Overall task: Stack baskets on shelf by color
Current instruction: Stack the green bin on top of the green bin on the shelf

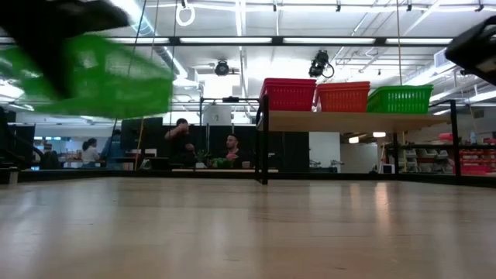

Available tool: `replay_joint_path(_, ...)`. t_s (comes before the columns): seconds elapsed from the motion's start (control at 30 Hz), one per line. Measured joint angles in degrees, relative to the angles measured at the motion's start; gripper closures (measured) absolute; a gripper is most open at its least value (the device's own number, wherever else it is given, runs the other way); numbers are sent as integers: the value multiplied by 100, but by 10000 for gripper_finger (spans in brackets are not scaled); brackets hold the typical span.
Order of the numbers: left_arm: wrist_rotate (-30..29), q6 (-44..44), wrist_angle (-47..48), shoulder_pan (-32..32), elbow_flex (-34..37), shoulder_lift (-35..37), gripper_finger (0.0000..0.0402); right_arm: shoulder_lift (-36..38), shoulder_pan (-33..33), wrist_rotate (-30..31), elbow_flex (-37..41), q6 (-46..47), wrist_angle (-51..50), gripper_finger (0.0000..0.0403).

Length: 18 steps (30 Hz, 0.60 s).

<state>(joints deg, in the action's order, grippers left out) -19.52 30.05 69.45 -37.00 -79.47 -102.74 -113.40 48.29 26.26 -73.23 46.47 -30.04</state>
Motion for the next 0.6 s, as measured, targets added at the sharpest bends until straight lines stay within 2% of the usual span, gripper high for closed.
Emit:
replay_joint_path(0.1,-327,-811,-23,580,-538,0,399,0,-7,195,0,107,2,337)
replay_joint_path(0.33,-379,-2592,-244,1942,-1780,-2,400,0,-33,312,0,137,34,337)
replay_joint_path(0.6,-397,-4484,-1421,2998,-3150,-70,400,0,-247,636,0,81,258,337)
